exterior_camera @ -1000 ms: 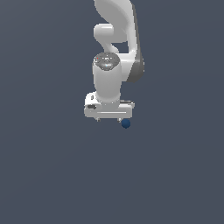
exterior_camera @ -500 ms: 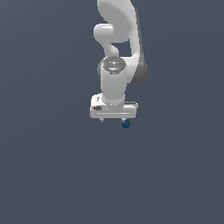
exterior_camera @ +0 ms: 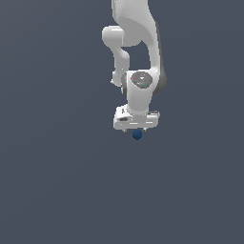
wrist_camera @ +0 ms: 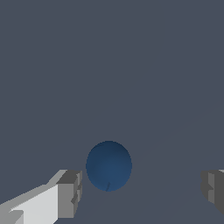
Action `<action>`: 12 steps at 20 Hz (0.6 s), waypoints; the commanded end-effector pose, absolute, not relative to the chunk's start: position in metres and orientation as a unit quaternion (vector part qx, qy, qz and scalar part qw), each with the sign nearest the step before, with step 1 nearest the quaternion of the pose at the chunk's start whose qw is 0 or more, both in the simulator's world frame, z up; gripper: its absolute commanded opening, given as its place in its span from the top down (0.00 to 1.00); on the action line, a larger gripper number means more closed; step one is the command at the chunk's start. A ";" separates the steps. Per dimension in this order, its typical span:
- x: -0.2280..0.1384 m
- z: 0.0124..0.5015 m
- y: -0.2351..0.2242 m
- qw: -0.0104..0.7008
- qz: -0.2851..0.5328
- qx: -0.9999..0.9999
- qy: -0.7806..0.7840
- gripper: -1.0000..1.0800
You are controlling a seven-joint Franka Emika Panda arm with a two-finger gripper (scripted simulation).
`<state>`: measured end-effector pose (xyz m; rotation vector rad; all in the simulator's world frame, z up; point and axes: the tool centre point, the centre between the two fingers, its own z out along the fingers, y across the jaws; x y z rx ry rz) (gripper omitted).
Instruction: Pick up the object and move it to a goal position.
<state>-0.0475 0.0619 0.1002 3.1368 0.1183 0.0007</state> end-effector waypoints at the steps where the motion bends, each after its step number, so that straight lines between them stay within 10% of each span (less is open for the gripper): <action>1: -0.057 0.091 0.072 0.001 0.000 0.999 0.045 0.04; 12: -0.067 0.079 0.083 0.000 0.000 0.999 0.052 0.04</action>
